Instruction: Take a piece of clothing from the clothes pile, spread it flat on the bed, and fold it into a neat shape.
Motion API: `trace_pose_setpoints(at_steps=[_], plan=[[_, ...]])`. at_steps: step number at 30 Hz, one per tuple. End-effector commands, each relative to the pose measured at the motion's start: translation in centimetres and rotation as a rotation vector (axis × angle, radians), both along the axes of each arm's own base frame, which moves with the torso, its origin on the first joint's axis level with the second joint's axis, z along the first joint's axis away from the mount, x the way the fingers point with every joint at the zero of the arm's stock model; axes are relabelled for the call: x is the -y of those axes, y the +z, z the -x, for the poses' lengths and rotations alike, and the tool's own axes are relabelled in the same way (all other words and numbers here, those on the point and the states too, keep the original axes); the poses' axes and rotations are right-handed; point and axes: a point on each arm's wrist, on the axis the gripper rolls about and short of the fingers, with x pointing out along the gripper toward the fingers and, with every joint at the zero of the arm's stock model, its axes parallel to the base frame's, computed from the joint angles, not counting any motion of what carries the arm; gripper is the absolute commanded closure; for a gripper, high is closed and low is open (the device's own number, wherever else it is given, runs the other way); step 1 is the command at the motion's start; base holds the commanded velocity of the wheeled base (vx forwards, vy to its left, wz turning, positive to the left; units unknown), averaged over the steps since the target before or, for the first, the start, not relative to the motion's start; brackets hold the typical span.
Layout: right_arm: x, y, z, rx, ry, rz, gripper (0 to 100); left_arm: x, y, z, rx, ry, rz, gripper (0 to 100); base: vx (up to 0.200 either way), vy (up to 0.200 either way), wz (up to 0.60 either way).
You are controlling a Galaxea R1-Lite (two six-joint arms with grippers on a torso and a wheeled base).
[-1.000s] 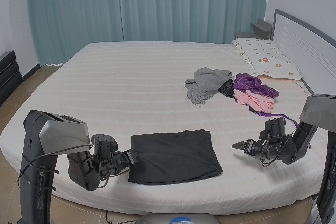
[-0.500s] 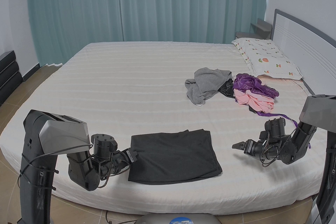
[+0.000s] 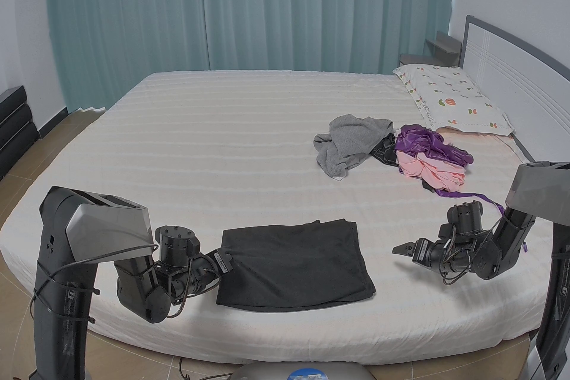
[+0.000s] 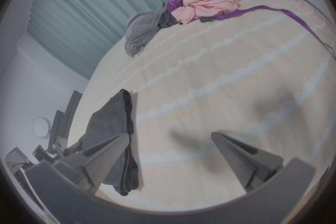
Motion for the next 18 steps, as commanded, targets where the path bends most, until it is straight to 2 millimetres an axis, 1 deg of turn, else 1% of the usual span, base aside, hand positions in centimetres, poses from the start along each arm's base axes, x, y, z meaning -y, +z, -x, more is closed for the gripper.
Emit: trace_pose_setpoints(at_steps=[1, 8, 18], plan=[[-0.03, -0.08, -0.03, -0.001, 0.002, 0.0, 0, 0.03, 0.0, 0.02, 0.0, 0.0, 0.0, 100, 0.0, 0.0, 0.0], [-0.02, -0.1, 0.01, -0.002, 0.002, 0.001, 0, -0.03, 0.14, 0.01, -0.006, 0.011, 0.02, 100, 0.0, 0.0, 0.0], [-0.07, -0.17, 0.03, -0.005, 0.002, 0.002, 0, -0.13, 0.25, -0.04, -0.005, 0.017, 0.025, 100, 0.0, 0.2, 0.0]])
